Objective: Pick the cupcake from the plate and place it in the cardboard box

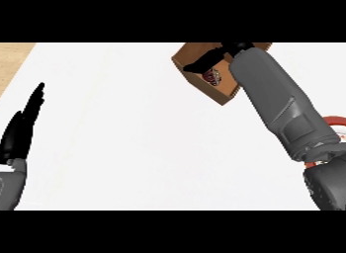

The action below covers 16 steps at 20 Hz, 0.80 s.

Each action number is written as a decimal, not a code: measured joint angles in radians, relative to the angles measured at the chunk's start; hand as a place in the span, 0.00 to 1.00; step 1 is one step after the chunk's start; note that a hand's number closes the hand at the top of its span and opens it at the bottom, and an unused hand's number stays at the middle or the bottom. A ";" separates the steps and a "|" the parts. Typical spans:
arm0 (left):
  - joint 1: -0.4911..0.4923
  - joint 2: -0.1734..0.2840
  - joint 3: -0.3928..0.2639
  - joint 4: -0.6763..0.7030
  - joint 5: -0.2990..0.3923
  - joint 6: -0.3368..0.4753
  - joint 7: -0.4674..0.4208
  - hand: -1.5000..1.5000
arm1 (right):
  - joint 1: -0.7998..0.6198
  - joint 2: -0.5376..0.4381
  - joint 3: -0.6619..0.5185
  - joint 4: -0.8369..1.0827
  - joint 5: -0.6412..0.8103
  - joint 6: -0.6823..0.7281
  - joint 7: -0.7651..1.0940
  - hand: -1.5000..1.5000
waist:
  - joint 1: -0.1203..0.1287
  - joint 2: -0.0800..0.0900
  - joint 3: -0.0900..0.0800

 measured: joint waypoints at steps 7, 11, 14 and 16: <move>-0.001 -0.003 0.002 0.001 -0.005 0.002 0.002 0.50 | 0.017 -0.002 -0.066 -0.043 -0.062 -0.046 -0.097 0.00 | -0.003 0.001 0.001; -0.009 -0.001 0.009 0.012 -0.005 0.003 0.005 0.50 | 0.022 -0.032 -0.144 -0.065 -0.136 -0.053 -0.144 0.00 | -0.009 0.001 0.001; -0.009 0.008 0.017 0.019 -0.001 -0.006 -0.001 0.50 | 0.027 -0.063 -0.193 -0.072 -0.184 -0.029 -0.174 0.00 | -0.014 -0.001 0.001; 0.007 0.006 0.019 0.022 0.000 -0.005 -0.014 0.50 | 0.036 -0.101 -0.220 -0.073 -0.211 0.009 -0.198 0.00 | -0.017 -0.003 0.001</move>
